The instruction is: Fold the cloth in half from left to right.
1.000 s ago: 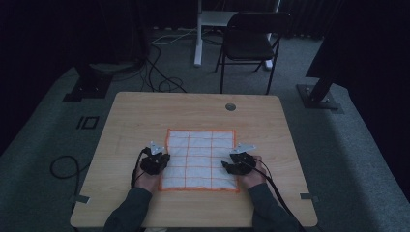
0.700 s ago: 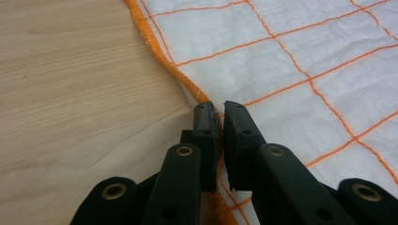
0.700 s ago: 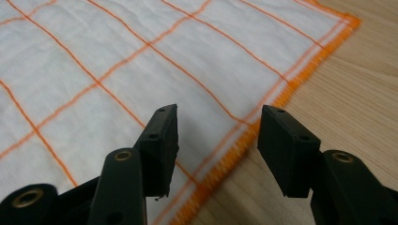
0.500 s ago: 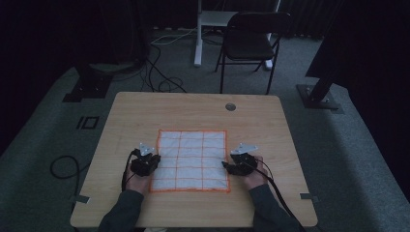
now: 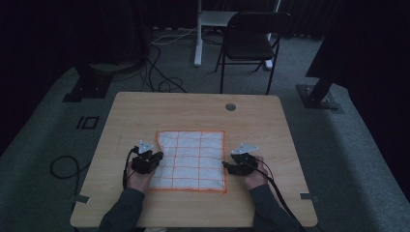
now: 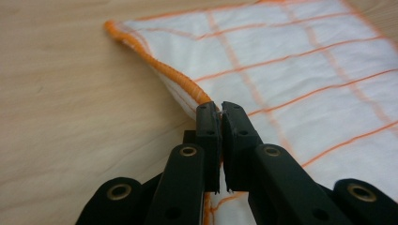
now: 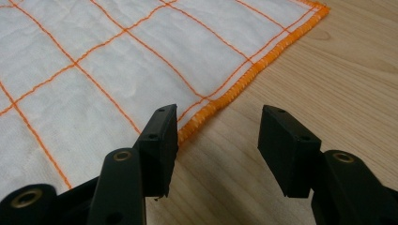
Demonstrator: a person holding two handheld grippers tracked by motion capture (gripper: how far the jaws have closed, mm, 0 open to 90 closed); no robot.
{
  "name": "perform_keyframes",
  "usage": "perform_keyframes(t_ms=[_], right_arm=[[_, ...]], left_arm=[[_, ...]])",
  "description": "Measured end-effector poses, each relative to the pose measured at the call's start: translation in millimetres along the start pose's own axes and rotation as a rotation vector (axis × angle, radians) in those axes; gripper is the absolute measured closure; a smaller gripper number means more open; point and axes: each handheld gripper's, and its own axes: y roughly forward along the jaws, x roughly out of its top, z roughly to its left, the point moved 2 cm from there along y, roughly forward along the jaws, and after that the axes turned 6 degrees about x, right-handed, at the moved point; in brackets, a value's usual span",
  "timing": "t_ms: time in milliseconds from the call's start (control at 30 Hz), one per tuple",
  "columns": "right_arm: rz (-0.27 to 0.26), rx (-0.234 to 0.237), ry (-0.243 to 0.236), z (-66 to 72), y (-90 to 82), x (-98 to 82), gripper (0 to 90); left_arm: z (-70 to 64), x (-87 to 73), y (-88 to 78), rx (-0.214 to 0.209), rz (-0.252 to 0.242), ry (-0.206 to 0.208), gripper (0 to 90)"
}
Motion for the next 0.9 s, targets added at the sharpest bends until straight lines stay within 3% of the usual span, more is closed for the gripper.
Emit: perform_keyframes(t_ms=[433,900], right_arm=[[-0.001,0.008,0.004,0.4,0.2,-0.4,47.7],[-0.012,0.010,0.019,-1.2,-1.6,-1.9,47.8]], left_arm=[[-36.3,23.7,3.5,-0.154,-0.009,0.051,87.6],[-65.5,35.0,17.2,-0.227,0.014,0.082,87.9]])
